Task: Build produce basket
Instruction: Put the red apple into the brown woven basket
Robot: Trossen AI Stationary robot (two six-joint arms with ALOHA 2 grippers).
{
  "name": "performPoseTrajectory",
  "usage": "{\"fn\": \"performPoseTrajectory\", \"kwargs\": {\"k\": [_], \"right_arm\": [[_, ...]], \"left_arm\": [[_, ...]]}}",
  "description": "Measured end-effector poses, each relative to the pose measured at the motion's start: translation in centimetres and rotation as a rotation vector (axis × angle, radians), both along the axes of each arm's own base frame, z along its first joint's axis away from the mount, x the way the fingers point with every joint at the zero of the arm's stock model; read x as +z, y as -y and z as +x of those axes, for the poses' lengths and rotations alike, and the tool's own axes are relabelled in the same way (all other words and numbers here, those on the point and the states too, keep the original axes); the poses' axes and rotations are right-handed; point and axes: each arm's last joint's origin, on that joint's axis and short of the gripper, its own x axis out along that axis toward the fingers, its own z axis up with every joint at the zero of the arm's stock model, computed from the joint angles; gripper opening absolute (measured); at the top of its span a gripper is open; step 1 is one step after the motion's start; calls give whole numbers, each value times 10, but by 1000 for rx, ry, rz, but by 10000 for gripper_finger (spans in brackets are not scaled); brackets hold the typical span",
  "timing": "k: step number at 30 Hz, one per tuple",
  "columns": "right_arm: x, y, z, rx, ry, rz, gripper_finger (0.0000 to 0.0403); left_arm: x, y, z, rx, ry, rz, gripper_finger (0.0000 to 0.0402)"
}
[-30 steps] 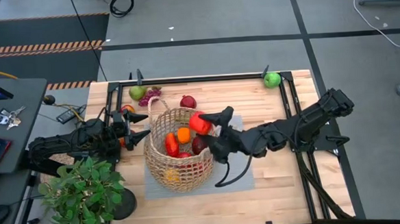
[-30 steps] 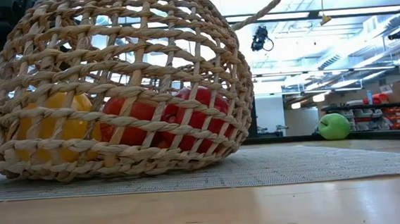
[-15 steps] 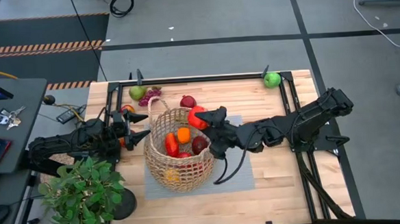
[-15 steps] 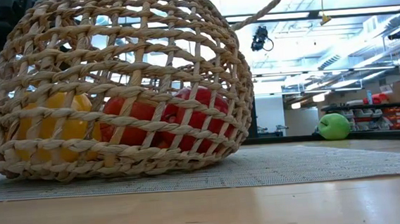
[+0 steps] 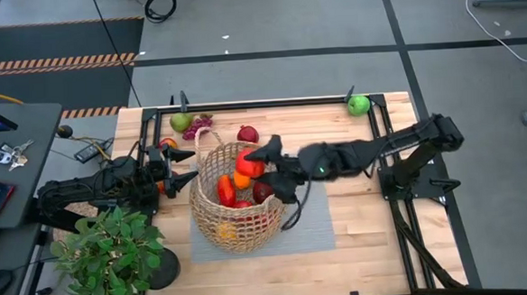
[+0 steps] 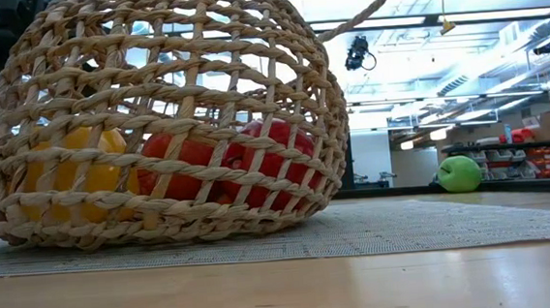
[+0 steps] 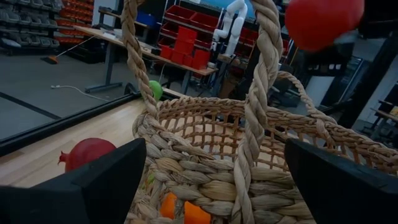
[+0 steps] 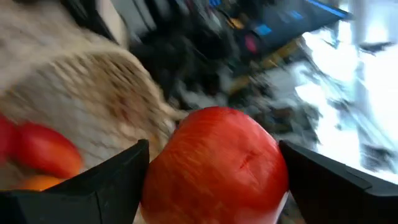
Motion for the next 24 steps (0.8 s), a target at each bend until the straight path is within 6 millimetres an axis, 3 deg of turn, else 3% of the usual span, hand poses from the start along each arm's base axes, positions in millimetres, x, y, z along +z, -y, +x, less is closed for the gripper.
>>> {"fn": "performPoseTrajectory", "kwargs": {"k": [9, 13, 19, 24], "right_arm": [[3, 84, 5, 360, 7, 504, 350], [5, 114, 5, 442, 23, 724, 350], [1, 140, 12, 432, 18, 1128, 350], [-6, 150, 23, 394, 56, 1317, 350]], "left_arm": [[0, 0, 0, 0, 0, 0, 389], [0, 0, 0, 0, 0, 0, 389], [0, 0, 0, 0, -1, 0, 389], [0, 0, 0, 0, -1, 0, 389]]}}
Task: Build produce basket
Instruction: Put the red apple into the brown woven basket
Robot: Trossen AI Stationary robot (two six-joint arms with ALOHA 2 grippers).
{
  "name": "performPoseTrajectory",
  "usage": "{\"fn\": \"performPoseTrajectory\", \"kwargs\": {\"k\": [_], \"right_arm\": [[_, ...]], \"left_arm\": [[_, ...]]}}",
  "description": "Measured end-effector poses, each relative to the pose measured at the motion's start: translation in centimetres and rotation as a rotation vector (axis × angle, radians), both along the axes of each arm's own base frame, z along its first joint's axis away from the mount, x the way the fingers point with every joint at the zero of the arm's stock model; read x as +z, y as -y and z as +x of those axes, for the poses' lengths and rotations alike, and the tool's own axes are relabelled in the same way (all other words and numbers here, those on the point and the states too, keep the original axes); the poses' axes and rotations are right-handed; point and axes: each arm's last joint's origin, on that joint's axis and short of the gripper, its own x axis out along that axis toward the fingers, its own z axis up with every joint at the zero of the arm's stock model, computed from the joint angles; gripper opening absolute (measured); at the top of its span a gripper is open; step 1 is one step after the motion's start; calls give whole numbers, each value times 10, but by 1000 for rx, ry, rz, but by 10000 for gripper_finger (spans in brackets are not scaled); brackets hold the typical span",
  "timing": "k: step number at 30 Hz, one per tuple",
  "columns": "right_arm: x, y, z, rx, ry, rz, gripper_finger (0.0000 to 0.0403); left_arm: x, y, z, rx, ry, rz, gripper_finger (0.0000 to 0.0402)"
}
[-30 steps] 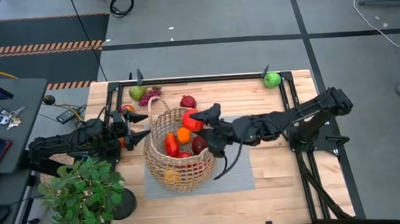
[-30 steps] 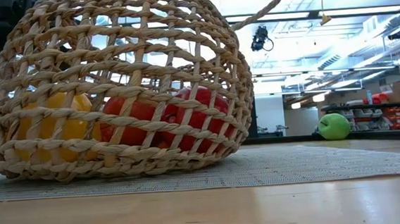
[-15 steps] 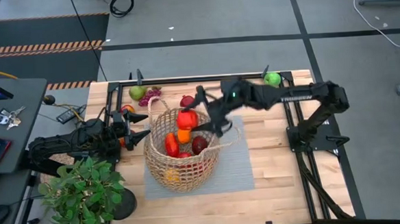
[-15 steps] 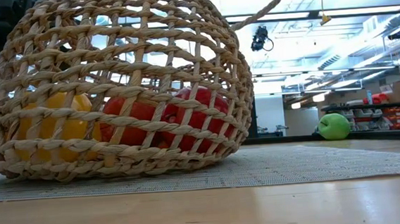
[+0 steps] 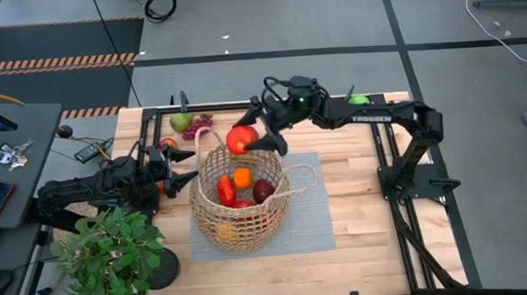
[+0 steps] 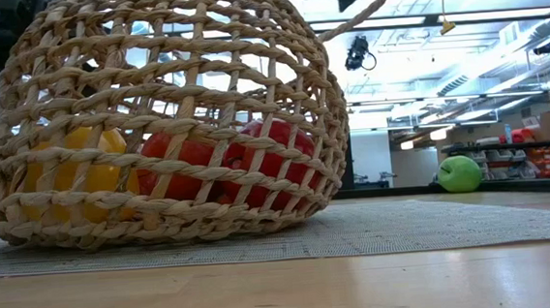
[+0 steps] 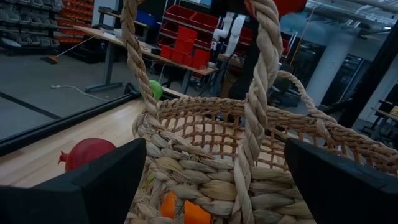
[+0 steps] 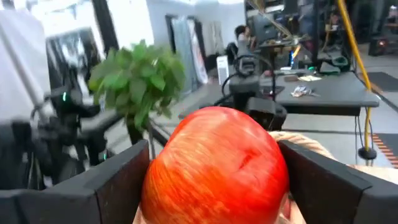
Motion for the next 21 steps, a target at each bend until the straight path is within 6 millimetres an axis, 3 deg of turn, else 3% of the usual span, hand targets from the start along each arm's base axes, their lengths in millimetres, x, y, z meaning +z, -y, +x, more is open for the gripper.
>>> {"fn": "performPoseTrajectory", "kwargs": {"k": [7, 21], "right_arm": [[-5, 3, 11, 4, 1, 196, 350], [-9, 2, 12, 12, -42, 211, 350]], "left_arm": [[0, 0, 0, 0, 0, 0, 389], [0, 0, 0, 0, 1, 0, 389]]}}
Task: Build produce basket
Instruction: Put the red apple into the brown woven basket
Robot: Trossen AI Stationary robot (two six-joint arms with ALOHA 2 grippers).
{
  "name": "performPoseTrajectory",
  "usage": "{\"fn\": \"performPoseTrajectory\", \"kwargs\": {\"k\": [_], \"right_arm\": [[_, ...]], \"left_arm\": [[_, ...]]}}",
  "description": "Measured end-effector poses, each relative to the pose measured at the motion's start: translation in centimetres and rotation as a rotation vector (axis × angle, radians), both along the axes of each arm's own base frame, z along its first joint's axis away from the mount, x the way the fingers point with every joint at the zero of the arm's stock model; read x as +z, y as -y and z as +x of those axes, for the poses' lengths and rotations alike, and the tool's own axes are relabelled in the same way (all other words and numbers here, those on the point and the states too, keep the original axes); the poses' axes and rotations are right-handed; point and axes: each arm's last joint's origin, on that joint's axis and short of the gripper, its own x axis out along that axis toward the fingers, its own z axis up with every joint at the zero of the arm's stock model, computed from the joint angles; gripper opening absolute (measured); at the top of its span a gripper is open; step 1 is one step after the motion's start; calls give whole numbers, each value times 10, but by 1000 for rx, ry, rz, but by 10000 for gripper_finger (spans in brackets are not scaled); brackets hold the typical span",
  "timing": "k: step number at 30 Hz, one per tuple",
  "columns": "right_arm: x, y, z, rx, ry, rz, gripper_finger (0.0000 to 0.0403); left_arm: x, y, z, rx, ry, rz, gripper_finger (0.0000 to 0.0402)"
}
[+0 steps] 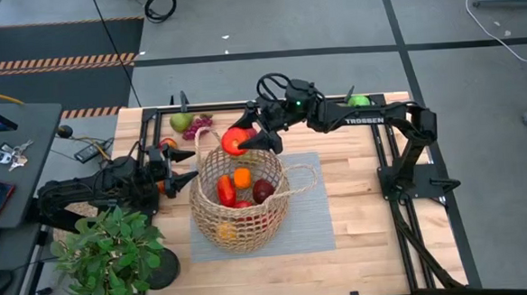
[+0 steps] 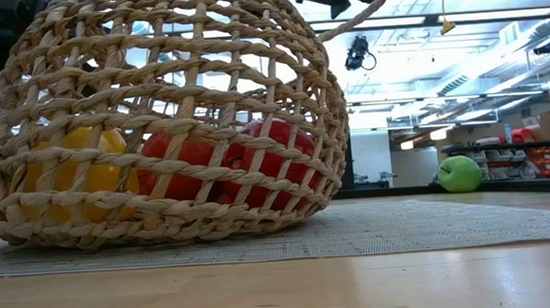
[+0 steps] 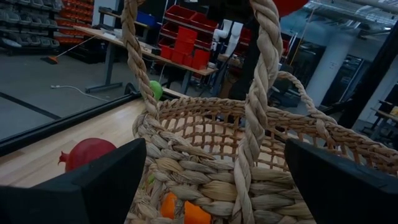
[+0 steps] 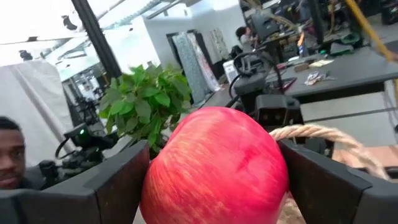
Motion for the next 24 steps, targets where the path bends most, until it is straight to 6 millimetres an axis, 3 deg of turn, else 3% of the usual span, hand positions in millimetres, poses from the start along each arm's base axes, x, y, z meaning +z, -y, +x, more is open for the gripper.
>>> {"fn": "performPoseTrajectory", "kwargs": {"k": [5, 10, 16, 24], "right_arm": [[-14, -3, 1, -9, -118, -49, 350], [-30, -20, 4, -97, -273, -161, 350], [-25, -46, 6, -117, -397, -268, 350], [-58, -70, 34, -82, -526, -303, 350]], "left_arm": [[0, 0, 0, 0, 0, 0, 389], [0, 0, 0, 0, 0, 0, 389], [0, 0, 0, 0, 0, 0, 389], [0, 0, 0, 0, -2, 0, 389]]}}
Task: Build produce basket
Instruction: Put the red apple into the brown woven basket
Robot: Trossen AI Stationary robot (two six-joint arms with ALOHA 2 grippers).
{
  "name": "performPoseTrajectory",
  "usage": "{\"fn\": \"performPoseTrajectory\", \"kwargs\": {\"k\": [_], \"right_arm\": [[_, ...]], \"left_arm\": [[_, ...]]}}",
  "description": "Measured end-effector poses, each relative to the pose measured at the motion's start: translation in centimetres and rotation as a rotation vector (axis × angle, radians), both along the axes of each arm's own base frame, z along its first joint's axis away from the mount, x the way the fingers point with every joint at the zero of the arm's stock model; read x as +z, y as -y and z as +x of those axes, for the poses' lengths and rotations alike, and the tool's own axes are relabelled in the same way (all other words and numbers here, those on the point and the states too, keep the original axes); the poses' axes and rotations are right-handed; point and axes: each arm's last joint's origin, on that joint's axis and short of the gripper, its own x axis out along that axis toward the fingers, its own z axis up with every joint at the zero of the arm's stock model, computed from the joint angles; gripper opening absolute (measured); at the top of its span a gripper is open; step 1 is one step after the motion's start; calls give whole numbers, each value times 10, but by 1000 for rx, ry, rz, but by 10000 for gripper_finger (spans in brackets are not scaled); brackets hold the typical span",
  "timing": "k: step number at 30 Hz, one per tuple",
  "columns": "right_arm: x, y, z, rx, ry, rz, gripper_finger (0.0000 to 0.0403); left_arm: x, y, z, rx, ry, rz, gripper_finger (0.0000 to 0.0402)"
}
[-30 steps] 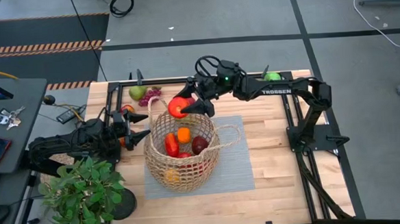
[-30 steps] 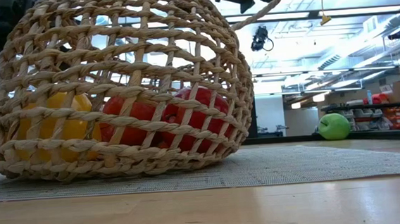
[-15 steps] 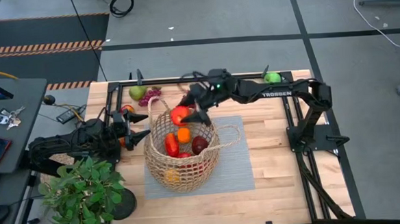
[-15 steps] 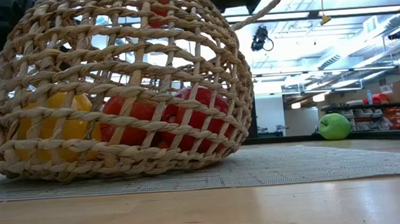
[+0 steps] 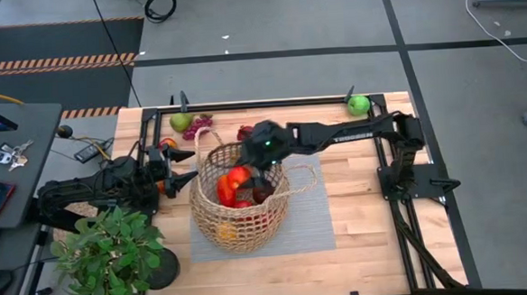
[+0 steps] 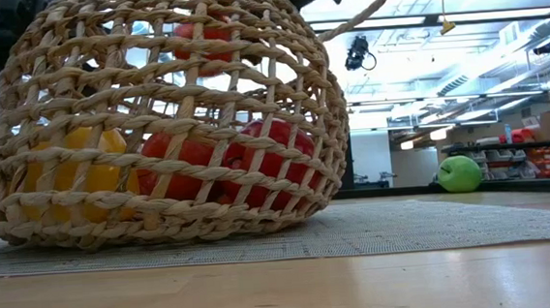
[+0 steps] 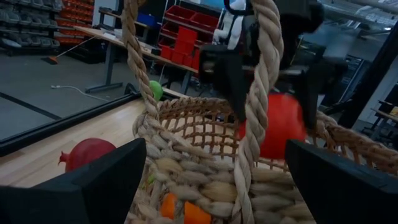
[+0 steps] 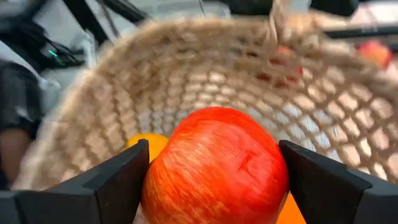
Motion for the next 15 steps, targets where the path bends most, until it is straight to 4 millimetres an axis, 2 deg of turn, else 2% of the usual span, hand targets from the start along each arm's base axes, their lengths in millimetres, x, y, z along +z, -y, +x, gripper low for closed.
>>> {"fn": "performPoseTrajectory", "kwargs": {"k": [9, 15], "right_arm": [[-15, -7, 39, 31, -200, -74, 350], [-35, -7, 45, 102, -344, -134, 355]], "left_arm": [[0, 0, 0, 0, 1, 0, 389], [0, 0, 0, 0, 1, 0, 389]]}}
